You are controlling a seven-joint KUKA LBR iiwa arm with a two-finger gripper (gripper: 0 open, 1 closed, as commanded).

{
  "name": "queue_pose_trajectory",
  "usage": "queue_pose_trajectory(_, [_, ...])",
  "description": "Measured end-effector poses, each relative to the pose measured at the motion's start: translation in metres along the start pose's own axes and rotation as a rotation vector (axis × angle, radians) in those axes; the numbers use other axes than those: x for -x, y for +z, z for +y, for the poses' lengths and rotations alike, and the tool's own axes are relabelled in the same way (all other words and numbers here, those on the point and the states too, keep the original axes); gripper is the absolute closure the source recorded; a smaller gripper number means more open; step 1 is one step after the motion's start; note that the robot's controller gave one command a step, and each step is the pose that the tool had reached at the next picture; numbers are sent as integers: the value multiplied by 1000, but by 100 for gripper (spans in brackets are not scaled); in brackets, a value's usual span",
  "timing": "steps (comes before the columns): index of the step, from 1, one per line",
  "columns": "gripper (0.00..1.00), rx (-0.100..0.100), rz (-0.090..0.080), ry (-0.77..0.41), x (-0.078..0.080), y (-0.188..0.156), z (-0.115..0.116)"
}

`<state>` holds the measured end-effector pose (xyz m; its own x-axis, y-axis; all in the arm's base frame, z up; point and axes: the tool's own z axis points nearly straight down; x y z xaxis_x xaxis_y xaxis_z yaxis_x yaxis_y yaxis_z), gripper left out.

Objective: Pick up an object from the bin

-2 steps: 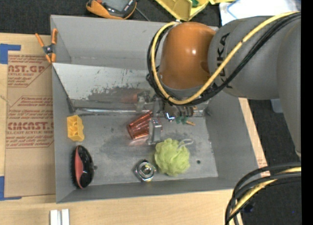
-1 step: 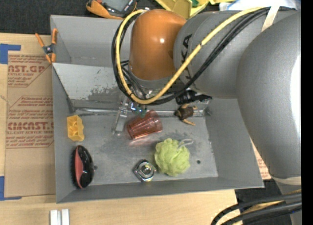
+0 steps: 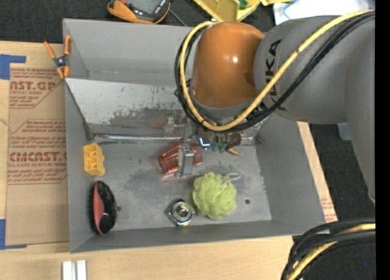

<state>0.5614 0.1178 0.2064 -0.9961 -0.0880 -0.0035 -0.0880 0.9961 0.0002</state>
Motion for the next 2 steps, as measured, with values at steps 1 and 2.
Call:
queue_pose_trajectory(1, [0,5,-4,137,-12,24,16])
queue_pose_trajectory(2, [0,-3,-5,47,-6,30,-42])
